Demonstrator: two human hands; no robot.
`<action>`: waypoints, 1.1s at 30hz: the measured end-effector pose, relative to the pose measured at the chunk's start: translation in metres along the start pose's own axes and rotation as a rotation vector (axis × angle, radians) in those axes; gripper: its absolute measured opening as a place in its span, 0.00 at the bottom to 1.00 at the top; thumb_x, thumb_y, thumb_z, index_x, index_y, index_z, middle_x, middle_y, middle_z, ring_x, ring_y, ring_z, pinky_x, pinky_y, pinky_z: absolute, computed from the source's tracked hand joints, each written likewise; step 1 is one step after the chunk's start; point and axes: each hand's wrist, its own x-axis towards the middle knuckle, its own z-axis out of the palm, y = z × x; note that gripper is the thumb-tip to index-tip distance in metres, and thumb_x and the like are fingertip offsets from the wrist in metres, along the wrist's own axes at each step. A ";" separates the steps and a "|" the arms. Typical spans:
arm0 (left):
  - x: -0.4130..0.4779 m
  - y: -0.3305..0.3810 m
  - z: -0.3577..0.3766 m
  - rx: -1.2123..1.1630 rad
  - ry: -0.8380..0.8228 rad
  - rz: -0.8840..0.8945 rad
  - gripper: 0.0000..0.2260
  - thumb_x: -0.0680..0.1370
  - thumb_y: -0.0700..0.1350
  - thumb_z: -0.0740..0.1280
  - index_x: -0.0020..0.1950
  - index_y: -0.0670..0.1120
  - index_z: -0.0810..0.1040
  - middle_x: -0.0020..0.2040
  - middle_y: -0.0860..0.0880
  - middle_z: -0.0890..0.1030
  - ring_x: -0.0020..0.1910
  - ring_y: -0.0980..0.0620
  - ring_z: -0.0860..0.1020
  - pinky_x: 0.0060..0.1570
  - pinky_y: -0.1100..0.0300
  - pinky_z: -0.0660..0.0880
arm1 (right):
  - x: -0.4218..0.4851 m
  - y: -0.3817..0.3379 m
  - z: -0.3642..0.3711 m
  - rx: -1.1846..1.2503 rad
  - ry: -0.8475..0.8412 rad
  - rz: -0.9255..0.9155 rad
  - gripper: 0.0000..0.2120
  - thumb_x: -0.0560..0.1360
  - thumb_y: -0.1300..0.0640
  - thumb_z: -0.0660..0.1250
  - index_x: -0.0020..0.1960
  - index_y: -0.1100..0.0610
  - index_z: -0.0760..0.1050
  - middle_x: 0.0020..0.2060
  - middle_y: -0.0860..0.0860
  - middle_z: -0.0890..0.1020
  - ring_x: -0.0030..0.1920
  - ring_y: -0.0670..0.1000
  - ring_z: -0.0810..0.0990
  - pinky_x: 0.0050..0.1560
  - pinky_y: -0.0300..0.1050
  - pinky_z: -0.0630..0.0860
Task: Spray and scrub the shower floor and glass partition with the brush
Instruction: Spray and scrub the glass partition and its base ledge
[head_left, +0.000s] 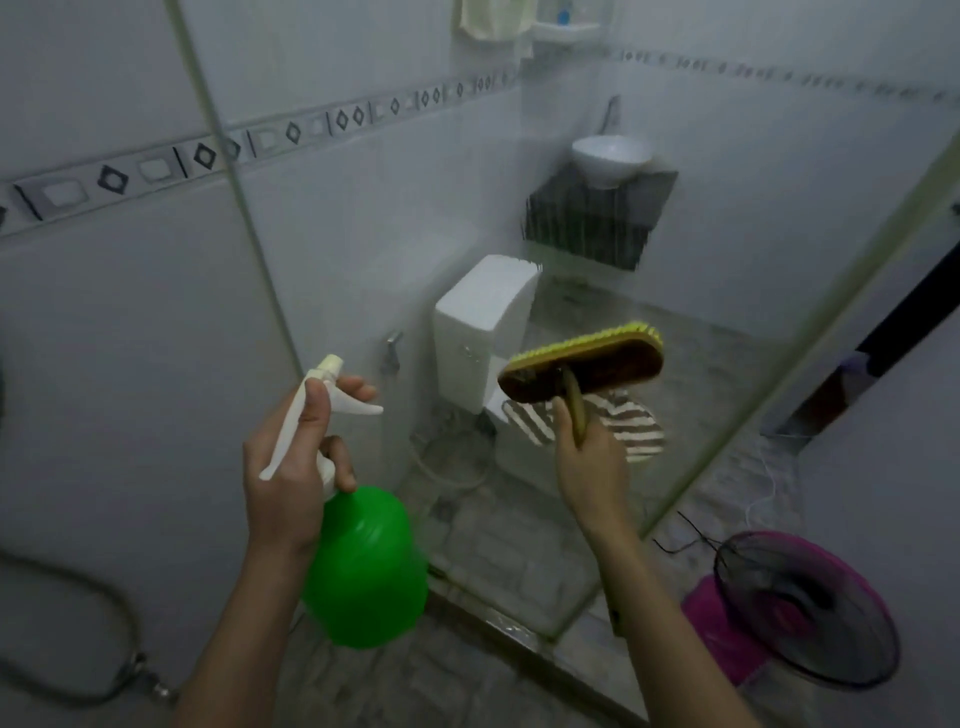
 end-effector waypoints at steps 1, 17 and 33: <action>-0.009 -0.002 0.003 0.024 0.033 -0.005 0.14 0.76 0.67 0.64 0.51 0.63 0.85 0.48 0.54 0.86 0.20 0.54 0.68 0.22 0.64 0.67 | 0.009 -0.011 0.004 -0.009 -0.030 -0.044 0.18 0.81 0.43 0.57 0.42 0.54 0.75 0.31 0.47 0.76 0.32 0.46 0.75 0.29 0.39 0.63; -0.222 0.001 -0.007 0.357 0.673 0.037 0.17 0.76 0.72 0.61 0.53 0.66 0.83 0.42 0.45 0.81 0.24 0.52 0.68 0.34 0.57 0.69 | -0.027 -0.042 0.055 0.149 -0.844 -0.222 0.21 0.77 0.37 0.58 0.39 0.55 0.72 0.30 0.51 0.75 0.29 0.52 0.73 0.33 0.48 0.70; -0.553 0.106 0.085 0.803 1.716 0.155 0.14 0.82 0.63 0.58 0.54 0.62 0.83 0.42 0.57 0.82 0.24 0.47 0.69 0.34 0.53 0.70 | -0.364 -0.041 -0.021 0.276 -1.919 -0.671 0.07 0.78 0.52 0.64 0.43 0.52 0.69 0.26 0.50 0.71 0.21 0.47 0.68 0.23 0.42 0.65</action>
